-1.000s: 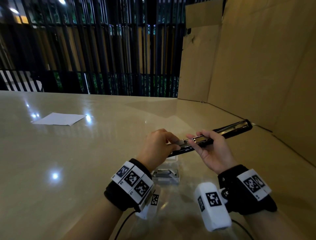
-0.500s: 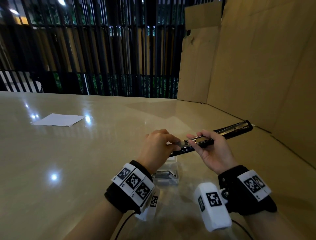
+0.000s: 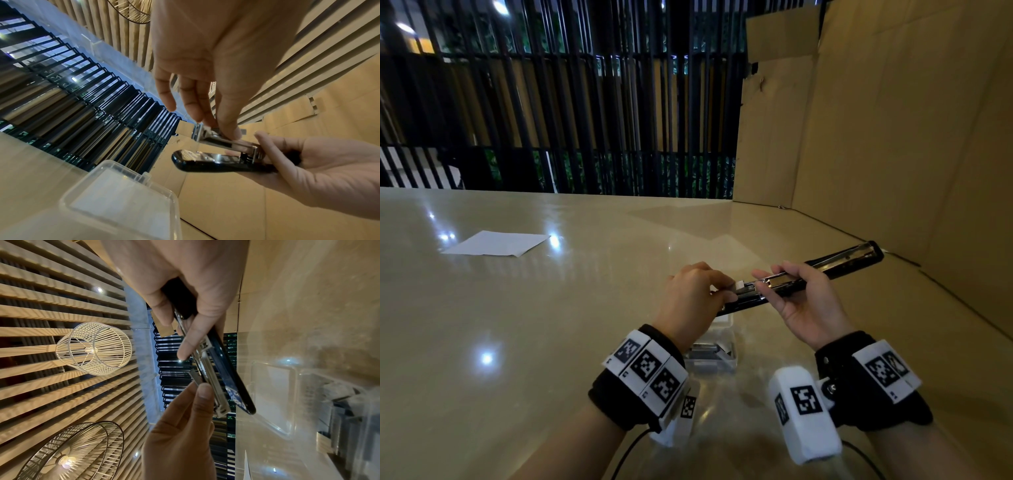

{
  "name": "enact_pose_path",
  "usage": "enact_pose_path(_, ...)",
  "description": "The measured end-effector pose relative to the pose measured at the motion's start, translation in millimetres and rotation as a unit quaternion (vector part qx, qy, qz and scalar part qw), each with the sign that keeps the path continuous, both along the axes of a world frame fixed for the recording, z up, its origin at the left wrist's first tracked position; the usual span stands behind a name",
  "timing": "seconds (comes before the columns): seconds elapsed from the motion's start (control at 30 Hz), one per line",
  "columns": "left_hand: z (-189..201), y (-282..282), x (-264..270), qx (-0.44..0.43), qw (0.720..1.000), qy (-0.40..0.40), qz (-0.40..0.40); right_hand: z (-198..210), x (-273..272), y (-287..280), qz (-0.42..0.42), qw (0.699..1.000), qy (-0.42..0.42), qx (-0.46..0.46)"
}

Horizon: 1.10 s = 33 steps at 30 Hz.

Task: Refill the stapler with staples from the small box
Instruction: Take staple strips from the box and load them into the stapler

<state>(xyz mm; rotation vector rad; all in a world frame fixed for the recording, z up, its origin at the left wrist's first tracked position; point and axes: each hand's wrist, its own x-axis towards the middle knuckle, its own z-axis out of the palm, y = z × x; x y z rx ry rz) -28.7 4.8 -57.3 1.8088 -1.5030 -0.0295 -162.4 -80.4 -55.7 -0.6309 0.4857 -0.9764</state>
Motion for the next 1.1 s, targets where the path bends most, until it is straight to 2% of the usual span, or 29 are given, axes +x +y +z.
enact_pose_path(0.1,2,0,3,0.011,1.0,0.01,0.004,1,0,1,0.0,1.0,-0.001,-0.002)
enact_pose_path(0.5,5,3,13,0.055,0.998,-0.033,0.017,5,-2,4,0.003,1.0,-0.007,0.004)
enact_pose_path(0.6,5,4,15,0.035,0.998,-0.038,-0.026,6,-3,6,0.002,1.0,-0.008,0.005)
enact_pose_path(0.7,3,3,13,0.03,0.992,-0.083,-0.091,8,-3,6,0.002,1.0,-0.007,0.004)
enact_pose_path(0.97,2,2,18,0.036,0.988,-0.133,-0.067,9,-7,2,0.006,1.0,-0.004,0.008)
enact_pose_path(1.03,2,2,18,0.034,0.988,-0.129,-0.072,10,-8,3,0.008,1.0,-0.003,0.008)
enact_pose_path(1.1,3,2,20,0.013,0.992,-0.088,-0.085,11,-8,2,0.002,1.0,-0.008,0.005)
